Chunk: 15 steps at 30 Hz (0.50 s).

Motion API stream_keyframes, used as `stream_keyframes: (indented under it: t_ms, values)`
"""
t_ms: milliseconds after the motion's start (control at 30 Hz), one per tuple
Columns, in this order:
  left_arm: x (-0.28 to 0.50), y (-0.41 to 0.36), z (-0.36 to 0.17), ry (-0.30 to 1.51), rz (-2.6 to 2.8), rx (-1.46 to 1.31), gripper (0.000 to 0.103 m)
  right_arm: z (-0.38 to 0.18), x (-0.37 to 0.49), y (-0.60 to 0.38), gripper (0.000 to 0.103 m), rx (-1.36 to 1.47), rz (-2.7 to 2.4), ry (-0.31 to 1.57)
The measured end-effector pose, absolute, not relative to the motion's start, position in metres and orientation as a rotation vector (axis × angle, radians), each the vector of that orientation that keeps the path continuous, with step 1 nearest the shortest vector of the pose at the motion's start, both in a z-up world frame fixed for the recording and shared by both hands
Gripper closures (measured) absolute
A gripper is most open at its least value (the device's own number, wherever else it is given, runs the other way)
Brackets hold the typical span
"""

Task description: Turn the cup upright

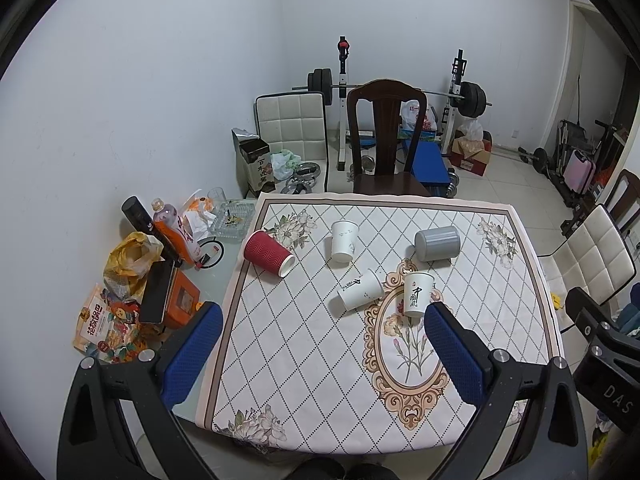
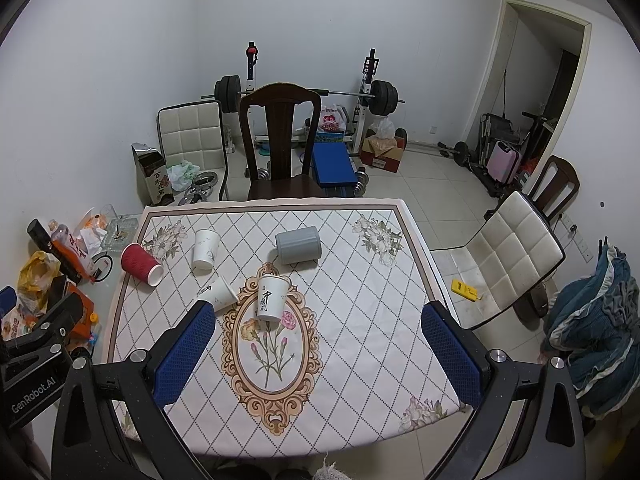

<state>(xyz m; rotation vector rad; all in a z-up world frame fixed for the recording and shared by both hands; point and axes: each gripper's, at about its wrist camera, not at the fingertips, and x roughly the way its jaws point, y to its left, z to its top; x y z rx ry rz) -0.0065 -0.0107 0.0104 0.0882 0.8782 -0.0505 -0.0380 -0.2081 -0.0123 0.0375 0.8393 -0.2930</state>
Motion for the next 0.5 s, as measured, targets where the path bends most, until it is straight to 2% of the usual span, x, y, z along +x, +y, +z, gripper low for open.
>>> stream_keyframes:
  t_ms: [500]
  values:
    - [-0.0090,-0.0107,0.0093,0.878,-0.048,0.086,0.000,-0.0042,-0.0394,-0.2047,0.000,0.037,-0.279,0.846]
